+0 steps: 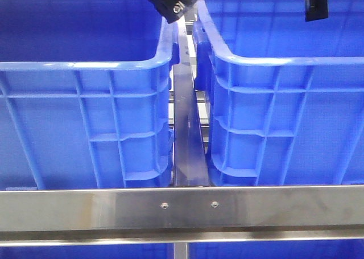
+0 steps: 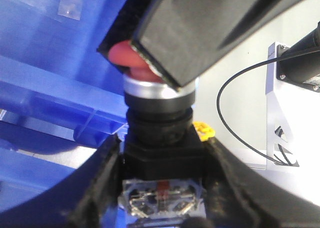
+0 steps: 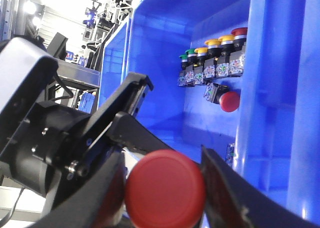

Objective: Pick red and yellow buttons and place in box
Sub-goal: 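Grasp the red button cap with the right gripper from the left gripper, then lower the red button into the empty crate and open the right gripper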

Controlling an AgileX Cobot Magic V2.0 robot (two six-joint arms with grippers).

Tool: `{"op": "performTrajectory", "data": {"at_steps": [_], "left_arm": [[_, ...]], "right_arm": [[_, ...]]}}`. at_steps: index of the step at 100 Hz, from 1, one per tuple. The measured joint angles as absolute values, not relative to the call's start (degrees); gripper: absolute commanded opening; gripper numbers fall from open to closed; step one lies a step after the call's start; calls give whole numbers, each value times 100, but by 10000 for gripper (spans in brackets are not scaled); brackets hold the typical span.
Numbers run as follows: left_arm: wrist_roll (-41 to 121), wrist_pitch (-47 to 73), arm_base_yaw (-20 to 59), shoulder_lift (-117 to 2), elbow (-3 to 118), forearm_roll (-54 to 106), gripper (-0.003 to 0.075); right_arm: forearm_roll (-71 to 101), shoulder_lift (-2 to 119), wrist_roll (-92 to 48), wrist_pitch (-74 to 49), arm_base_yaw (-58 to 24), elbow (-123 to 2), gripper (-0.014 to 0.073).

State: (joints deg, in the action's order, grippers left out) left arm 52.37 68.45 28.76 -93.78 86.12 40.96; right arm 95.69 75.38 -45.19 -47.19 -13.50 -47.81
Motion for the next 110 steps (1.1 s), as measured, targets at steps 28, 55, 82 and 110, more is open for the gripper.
{"op": "performTrajectory", "data": {"at_steps": [28, 55, 82, 110], "left_arm": [[5237, 6858, 2876, -9378, 8612, 4096, 655], [5237, 6858, 2876, -9378, 8612, 4096, 691], [5237, 7003, 2876, -9378, 8612, 4096, 691], [5237, 7016, 2876, -9378, 8612, 4105, 691]], "right_arm": [[9569, 7538, -4519, -4808, -1350, -4781, 213], [9554, 7538, -4534, -4835, -1204, -4824, 213], [8982, 7538, -4608, -4812, -318, -5453, 213], [7769, 7538, -4963, -3610, 65, -6029, 211]]}}
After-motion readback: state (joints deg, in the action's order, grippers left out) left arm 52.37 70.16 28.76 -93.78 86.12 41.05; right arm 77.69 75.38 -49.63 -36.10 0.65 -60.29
